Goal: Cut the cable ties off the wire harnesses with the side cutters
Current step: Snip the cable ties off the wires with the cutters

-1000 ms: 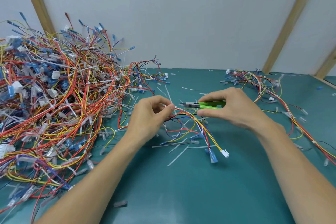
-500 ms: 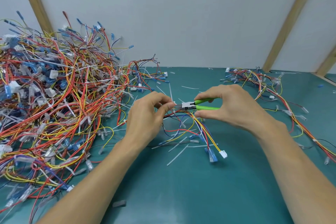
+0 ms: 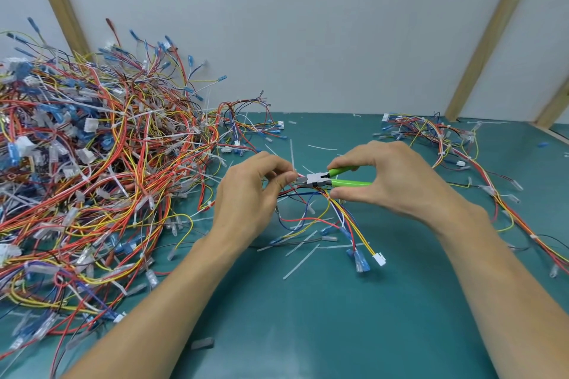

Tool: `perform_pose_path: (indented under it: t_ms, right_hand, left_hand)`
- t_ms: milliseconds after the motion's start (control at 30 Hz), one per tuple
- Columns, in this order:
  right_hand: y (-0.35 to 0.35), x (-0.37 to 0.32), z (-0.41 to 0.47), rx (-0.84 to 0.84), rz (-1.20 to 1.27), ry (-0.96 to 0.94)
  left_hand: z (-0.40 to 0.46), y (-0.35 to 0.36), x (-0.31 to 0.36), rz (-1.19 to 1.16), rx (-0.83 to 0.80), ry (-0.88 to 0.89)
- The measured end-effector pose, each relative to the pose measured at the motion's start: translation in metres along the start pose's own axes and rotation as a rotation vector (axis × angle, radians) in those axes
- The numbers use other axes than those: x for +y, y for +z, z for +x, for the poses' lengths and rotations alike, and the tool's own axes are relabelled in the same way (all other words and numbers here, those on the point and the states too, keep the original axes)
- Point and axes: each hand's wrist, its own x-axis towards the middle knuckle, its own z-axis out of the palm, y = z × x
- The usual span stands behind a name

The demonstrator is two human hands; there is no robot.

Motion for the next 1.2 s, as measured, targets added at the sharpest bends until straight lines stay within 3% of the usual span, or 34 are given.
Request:
perform_pose_path:
  t_ms: [400, 633, 1200]
  right_hand:
    - [-0.006, -0.006, -0.001, -0.045, -0.016, 0.009]
    - [-0.005, -0.011, -0.001, -0.082, -0.130, 0.002]
    - [-0.003, -0.013, -0.002, -0.034, -0.150, 0.032]
  left_hand:
    - [-0.001, 0.004, -0.002, 0.074, -0.034, 0.132]
    - [-0.002, 0.005, -0.003, 0.097, -0.046, 0.119]
    - [-0.002, 0.002, 0.000, 0.074, -0.025, 0.104]
